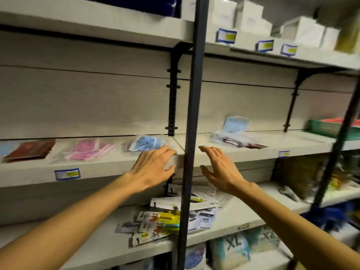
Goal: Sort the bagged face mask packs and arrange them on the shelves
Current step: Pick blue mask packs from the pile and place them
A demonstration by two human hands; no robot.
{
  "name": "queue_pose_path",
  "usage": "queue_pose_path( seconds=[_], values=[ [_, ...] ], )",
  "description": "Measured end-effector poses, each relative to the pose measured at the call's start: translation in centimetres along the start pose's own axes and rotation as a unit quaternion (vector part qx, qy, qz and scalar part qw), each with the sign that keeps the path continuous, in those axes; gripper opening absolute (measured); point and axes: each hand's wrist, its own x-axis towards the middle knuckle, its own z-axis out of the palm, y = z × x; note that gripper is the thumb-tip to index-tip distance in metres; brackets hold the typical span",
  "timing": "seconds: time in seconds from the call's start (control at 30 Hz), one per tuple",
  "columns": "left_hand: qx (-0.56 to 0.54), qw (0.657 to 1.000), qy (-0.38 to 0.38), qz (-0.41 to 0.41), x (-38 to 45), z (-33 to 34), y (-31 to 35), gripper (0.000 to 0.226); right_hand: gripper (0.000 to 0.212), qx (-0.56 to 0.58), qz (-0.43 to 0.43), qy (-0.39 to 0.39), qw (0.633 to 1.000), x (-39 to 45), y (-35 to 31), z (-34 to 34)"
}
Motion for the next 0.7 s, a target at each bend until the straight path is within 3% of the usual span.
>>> queue_pose_path(
  seconds=[0.13,0.33,0.7],
  values=[
    [-0.014,0.998,-0.014,0.066,4.1,1.3,7.3,0.043,0.065,0.002,0.074,0.024,0.997,-4.4,6.2,-3.6],
    [-0.008,0.996,-0.029,0.083,10.6,5.2,13.2,0.041,0.056,-0.005,0.141,0.051,0.989,-7.9,14.2,-5.6],
    [-0.001,0.997,-0.024,0.068,26.7,15.4,15.8,0.036,0.057,-0.061,0.073,0.000,0.995,-2.3,29.0,-5.8]
  ],
)
